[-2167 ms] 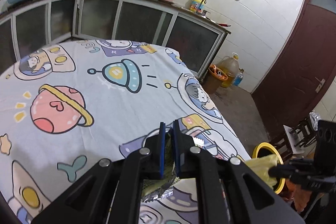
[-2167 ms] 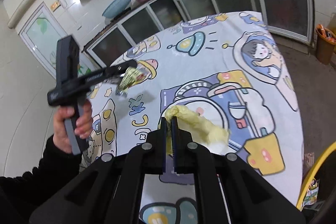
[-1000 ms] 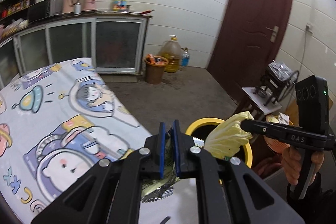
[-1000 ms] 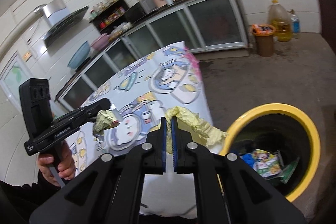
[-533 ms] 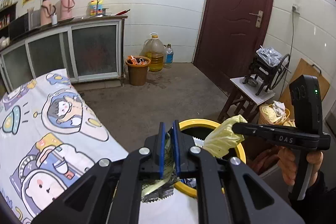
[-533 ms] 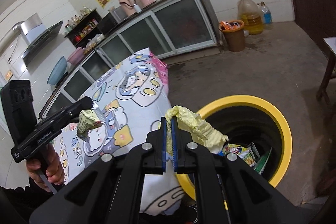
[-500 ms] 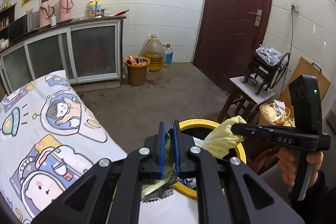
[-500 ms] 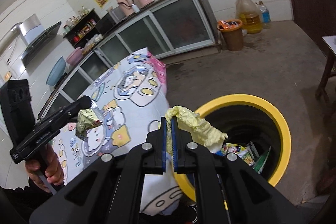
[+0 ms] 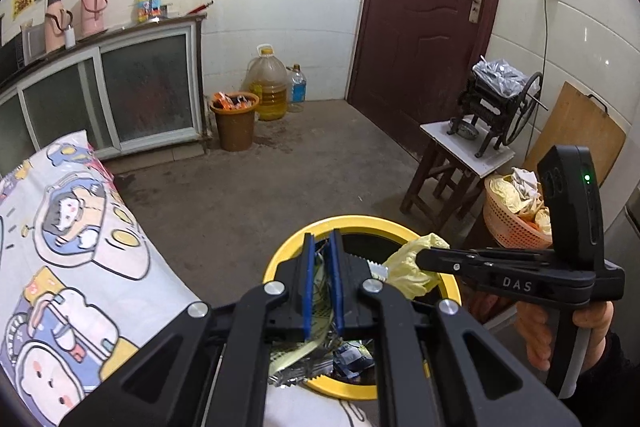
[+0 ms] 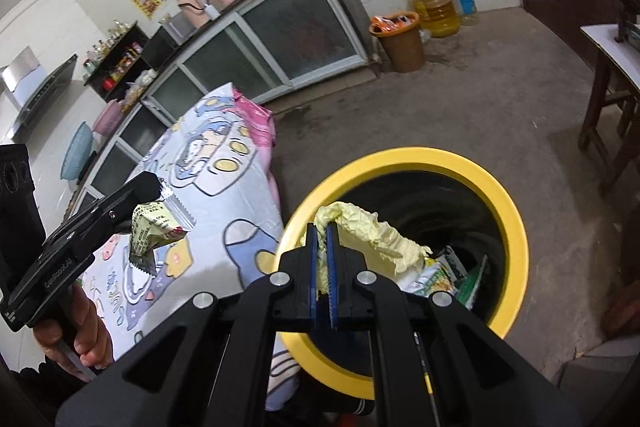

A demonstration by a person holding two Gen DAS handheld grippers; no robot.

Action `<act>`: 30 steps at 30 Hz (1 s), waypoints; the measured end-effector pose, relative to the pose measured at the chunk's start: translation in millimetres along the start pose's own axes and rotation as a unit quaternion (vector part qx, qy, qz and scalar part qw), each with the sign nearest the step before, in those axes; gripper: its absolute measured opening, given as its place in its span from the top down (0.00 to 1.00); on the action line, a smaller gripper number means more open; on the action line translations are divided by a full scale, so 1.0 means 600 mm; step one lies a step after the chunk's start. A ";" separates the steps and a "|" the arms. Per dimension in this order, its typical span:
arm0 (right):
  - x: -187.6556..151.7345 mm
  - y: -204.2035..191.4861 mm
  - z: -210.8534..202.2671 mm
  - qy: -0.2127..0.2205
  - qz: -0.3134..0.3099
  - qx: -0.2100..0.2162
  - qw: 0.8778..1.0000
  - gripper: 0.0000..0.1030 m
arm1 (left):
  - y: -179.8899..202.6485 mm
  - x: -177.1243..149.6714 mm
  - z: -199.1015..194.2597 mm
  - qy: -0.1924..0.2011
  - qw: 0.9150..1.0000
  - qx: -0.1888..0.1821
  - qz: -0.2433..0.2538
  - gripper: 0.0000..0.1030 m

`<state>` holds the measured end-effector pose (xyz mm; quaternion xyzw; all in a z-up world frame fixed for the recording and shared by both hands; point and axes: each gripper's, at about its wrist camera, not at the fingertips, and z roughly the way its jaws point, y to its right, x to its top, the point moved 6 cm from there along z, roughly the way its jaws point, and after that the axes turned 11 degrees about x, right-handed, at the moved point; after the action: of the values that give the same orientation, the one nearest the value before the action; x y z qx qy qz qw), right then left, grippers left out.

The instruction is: Collect trash

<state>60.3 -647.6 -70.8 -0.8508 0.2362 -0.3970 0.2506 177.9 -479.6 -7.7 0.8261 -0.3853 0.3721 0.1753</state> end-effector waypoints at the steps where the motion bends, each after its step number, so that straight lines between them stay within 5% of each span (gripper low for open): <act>1: -0.002 0.007 0.001 -0.003 0.006 -0.002 1.000 0.94 | 0.003 -0.001 0.008 -0.005 1.000 -0.003 -0.003 0.93; 5: -0.006 0.033 0.006 -0.016 0.029 -0.024 0.999 0.94 | 0.004 -0.006 0.033 -0.024 1.000 -0.010 -0.017 0.93; 6: -0.009 0.039 0.007 -0.020 0.033 -0.032 0.999 0.93 | 0.005 -0.008 0.039 -0.027 0.999 -0.011 -0.018 0.85; 8: -0.014 0.051 0.009 -0.029 0.041 -0.047 0.998 0.90 | 0.005 -0.011 0.048 -0.036 0.999 -0.011 -0.021 0.52; 9: -0.016 0.056 0.009 -0.030 0.043 -0.052 0.997 0.79 | 0.003 -0.014 0.051 -0.039 0.999 -0.010 -0.029 0.36; 10: -0.018 0.061 0.008 -0.029 0.047 -0.058 0.997 0.60 | 0.002 -0.016 0.054 -0.041 0.998 -0.010 -0.036 0.36; 12: -0.021 0.067 0.001 -0.019 0.057 -0.063 0.996 0.49 | -0.002 -0.022 0.055 -0.047 0.998 -0.011 -0.045 0.36; 15: -0.026 0.069 -0.014 -0.014 0.057 -0.077 0.995 0.49 | -0.027 -0.030 0.037 -0.042 0.996 -0.009 -0.075 0.34; 20: -0.033 0.052 -0.046 0.014 0.038 -0.116 0.992 0.47 | -0.106 -0.048 -0.025 -0.011 0.990 0.023 -0.140 0.13; 22: -0.033 0.034 -0.056 0.036 0.016 -0.137 0.990 0.30 | -0.135 -0.061 -0.059 0.010 0.986 0.036 -0.162 0.08; 27: -0.035 -0.051 -0.073 0.106 -0.060 -0.176 0.977 0.07 | -0.196 -0.108 -0.172 0.081 0.977 0.129 -0.148 0.08; 30: -0.049 -0.131 -0.070 0.151 -0.109 -0.161 0.969 0.08 | -0.220 -0.143 -0.249 0.121 0.966 0.171 -0.151 0.08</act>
<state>25.7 -580.0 -15.6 -0.8307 0.2377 -0.5027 0.0264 170.7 -265.4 26.4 0.8412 -0.1631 0.4986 0.1310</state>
